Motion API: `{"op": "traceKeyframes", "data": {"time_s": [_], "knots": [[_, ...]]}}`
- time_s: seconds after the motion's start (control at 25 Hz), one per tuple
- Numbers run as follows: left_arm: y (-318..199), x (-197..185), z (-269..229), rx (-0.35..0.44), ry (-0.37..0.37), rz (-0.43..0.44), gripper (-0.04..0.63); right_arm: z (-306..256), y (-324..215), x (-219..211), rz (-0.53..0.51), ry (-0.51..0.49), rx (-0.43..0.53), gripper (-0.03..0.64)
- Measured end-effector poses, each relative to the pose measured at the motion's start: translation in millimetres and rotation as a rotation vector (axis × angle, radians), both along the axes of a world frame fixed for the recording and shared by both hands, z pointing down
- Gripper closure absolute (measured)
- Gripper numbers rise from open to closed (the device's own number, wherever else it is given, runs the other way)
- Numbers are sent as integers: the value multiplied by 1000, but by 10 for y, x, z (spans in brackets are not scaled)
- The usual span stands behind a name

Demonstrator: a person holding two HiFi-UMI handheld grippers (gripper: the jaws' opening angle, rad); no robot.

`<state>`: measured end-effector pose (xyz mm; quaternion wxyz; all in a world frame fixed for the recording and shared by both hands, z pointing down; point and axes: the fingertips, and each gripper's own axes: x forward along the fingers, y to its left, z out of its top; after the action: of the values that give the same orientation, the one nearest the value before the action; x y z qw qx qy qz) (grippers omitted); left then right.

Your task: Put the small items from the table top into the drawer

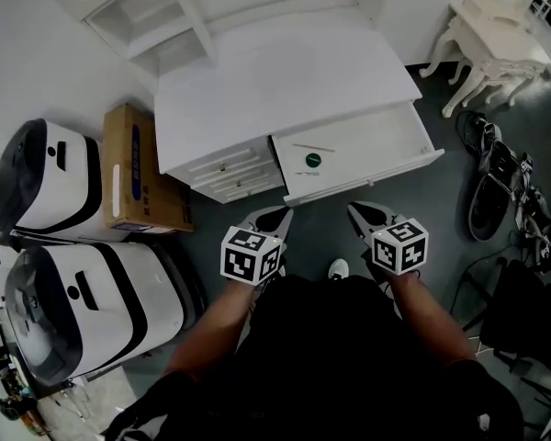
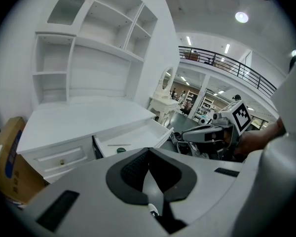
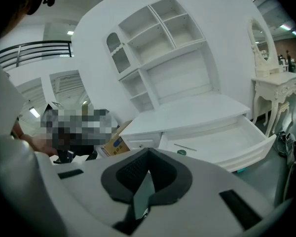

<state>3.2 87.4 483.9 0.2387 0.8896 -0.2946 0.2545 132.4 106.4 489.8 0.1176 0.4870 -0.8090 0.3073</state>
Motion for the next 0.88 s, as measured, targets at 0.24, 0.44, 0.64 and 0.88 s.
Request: {"op": "traceKeyframes", "data": {"time_s": [0.24,0.44,0.64,0.88], "knots": [[-72,-92,-22,-6,7,59,592,27,-33,-177,27,14,-9,592],[-112,-247,6,-19,9,77,592,100,-36,-299,37,33,-33,592],[-129,-333,60,-39,8,82,592,166,-28,-351,41,42,-58,592],[-157,-397,59,-40,6,92,591,195,-49,-432,43,39,-70,592]]}}
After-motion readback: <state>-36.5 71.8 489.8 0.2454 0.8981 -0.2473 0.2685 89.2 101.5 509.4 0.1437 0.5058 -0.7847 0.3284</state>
